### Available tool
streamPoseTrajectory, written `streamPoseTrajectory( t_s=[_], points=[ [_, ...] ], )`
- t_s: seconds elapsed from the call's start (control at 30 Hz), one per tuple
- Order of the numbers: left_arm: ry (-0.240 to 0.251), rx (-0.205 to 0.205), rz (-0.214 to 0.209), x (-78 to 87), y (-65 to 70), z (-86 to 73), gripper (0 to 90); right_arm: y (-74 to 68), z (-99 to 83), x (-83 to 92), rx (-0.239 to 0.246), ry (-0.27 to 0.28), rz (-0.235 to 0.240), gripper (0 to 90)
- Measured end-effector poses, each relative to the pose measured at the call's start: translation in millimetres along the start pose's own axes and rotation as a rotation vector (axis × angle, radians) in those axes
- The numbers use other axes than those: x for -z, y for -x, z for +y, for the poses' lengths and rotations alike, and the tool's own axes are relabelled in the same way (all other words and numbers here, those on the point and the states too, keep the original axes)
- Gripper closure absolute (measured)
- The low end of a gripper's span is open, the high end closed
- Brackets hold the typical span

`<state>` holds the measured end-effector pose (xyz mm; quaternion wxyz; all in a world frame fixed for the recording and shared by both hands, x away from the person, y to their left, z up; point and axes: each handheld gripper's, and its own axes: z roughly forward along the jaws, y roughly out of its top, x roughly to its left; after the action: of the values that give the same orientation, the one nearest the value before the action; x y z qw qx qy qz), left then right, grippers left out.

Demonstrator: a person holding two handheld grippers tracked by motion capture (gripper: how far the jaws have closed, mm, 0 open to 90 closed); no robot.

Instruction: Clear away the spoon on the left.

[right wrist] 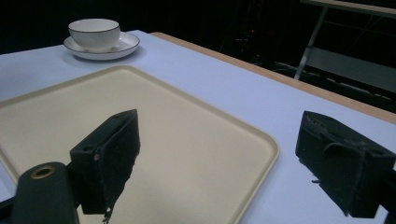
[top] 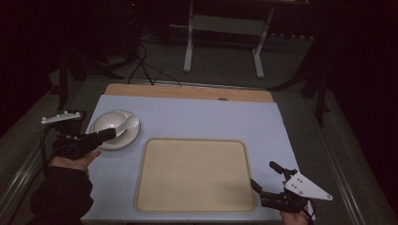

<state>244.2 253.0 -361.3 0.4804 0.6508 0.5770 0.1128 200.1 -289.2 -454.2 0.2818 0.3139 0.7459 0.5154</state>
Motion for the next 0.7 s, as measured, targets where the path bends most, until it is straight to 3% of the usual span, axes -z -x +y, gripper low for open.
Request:
streamPoseTrajectory(
  t_s=[0.2, 0.53, 0.7],
  points=[
    [0.003, -0.004, -0.019, -4.1, 11.6, -5.3, 85.4, -0.4, 0.5, 0.4, 0.003, 0.006, -0.010, 14.0],
    [-0.017, -0.069, -0.036, -19.2, 37.0, -15.1, 85.4, 2.1, -0.3, 1.2, -0.012, 0.008, -0.016, 14.0],
    [-0.017, -0.075, -0.037, -27.4, 44.6, -21.8, 85.4, 1.4, -0.2, 0.9, -0.008, 0.005, -0.016, 14.0]
  ],
)
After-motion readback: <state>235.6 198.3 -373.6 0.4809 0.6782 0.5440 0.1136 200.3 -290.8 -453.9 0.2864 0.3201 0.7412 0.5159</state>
